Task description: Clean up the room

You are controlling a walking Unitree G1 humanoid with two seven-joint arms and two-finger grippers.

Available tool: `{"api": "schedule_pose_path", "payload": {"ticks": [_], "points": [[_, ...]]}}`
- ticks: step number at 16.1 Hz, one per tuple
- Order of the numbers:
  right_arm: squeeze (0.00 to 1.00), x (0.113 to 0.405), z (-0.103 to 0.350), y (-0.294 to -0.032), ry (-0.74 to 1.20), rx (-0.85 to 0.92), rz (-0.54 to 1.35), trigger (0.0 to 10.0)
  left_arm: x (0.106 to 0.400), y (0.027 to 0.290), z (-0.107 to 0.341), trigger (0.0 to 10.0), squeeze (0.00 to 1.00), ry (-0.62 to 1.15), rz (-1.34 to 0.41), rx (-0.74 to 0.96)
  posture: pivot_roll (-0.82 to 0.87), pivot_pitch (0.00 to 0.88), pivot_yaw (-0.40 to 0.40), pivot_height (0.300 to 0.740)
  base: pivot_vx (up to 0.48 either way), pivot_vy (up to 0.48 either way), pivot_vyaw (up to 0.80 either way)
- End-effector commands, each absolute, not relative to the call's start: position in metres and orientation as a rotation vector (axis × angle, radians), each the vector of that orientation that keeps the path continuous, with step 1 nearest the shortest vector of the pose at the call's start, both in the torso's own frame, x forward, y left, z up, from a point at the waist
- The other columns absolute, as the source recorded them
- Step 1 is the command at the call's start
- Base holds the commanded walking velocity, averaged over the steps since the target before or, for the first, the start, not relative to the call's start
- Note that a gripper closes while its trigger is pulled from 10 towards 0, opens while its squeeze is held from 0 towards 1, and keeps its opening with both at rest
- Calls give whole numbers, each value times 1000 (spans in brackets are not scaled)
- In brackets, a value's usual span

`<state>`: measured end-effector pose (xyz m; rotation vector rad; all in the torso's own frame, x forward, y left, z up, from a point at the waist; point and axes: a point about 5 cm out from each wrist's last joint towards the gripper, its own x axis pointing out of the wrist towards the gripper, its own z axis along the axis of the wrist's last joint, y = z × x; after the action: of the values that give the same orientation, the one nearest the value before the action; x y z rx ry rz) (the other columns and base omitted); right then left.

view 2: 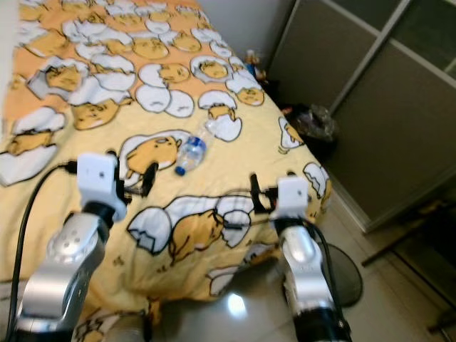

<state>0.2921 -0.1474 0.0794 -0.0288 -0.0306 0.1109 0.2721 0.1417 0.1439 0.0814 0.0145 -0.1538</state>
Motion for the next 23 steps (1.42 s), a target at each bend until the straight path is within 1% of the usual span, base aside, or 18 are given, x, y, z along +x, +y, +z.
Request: {"api": "schedule_pose_path", "payload": {"ticks": [1, 3, 5, 7, 9, 10, 12, 14, 16, 17, 19, 23], "points": [[0, 294, 84, -154, -33, -54, 80, 10000, 273, 134, 138, 10000, 0, 42, -182, 64, 218, 0, -160, 723, 0, -461, 706], [12, 298, 88, -155, -32, -63, 76, 10000, 279, 133, 132, 10000, 0, 75, -170, 60, 200, 0, -141, 723, 0, -454, 684], [90, 299, 86, -158, -29, -62, 69, 10000, 286, 130, 132, 10000, 0, 73, -176, 39, 188, 0, -132, 723, 0, -433, 637], [90, 298, 85, -159, -30, -58, 58, 10000, 289, 126, 131, 10000, 0, 57, -178, 38, 170, 0, -118, 723, 249, -407, 581], [98, 293, 82, -160, -21, -36, 61, 10000, 289, 130, 125, 10000, 0, 73, -172, 52, 155, 0, -104, 723, 0, 0, 556], [55, 288, 80, -157, -14, -23, 76, 10000, 289, 133, 123, 10000, 0, 63, -180, 70, 146, 0, -96, 723, 0, 0, 0], [27, 284, 79, -151, -27, -21, 82, 10000, 289, 125, 129, 10000, 0, 14, -262, 46, 129, 0, -79, 723, 0, 0, 0], [27, 283, 82, -147, -44, -14, 82, 10000, 292, 116, 135, 10000, 0, -28, -327, 54, 103, 0, -55, 723, 480, 0, 0], [39, 284, 84, -149, -50, -18, 68, 10000, 297, 114, 134, 10000, 0, -27, -351, 48, 88, 0, -36, 723, 480, 0, 0], [35, 283, 83, -150, -47, -19, 63, 10000, 298, 114, 134, 10000, 0, -27, -356, 48, 83, 0, -31, 723, 480, 0, 0], [43, 279, 80, -154, -37, -15, 35, 10000, 298, 114, 132, 10000, 0, -18, -368, 25, 57, 0, -7, 723, 480, 0, -781], [39, 275, 81, -157, -44, -21, 23, 10000, 300, 112, 128, 10000, 0, -9, -356, -13, 29, 0, 6, 723, 480, 0, 0]]}}
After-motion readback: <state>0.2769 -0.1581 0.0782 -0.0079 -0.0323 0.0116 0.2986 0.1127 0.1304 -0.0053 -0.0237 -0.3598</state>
